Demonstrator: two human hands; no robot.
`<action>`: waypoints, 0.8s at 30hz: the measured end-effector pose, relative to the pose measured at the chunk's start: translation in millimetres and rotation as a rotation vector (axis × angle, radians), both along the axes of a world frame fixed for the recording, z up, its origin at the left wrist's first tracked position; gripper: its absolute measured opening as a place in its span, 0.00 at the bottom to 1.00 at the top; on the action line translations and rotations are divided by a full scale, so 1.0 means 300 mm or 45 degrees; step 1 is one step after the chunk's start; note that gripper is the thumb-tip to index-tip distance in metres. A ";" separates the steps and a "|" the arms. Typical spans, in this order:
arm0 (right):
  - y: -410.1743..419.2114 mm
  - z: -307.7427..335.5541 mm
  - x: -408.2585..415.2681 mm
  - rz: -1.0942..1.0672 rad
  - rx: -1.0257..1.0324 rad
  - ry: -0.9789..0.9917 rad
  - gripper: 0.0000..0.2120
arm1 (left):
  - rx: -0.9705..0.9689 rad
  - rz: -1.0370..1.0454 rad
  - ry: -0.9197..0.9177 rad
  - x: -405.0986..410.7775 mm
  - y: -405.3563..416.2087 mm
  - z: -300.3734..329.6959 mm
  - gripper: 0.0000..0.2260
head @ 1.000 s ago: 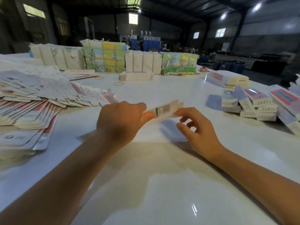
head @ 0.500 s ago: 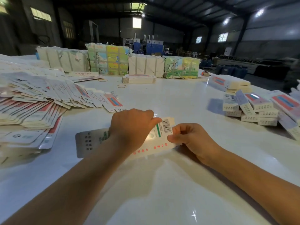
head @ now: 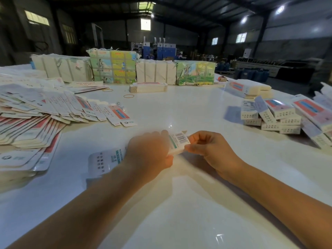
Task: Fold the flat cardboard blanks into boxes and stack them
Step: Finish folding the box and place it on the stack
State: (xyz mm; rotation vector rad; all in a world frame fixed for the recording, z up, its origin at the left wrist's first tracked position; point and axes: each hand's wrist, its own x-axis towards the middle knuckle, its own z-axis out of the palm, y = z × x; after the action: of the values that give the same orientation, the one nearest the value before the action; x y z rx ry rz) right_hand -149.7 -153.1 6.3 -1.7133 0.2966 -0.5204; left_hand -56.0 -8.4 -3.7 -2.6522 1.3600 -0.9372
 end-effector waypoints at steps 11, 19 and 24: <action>-0.040 -0.010 -0.012 -0.336 -0.460 -0.128 0.08 | 0.032 0.041 0.072 0.024 0.025 0.008 0.30; 0.009 -0.005 -0.020 -0.247 -0.387 -0.170 0.18 | -0.113 0.096 -0.103 -0.041 0.037 0.043 0.35; -0.004 -0.004 -0.021 -0.199 -0.159 -0.189 0.17 | -0.183 0.015 -0.146 -0.059 0.036 0.051 0.33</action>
State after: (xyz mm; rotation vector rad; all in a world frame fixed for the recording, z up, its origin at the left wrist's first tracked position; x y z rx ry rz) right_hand -156.1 -154.4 5.2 -1.7698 0.2971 -0.7915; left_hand -73.6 2.4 11.5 -2.6551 1.2983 -1.2088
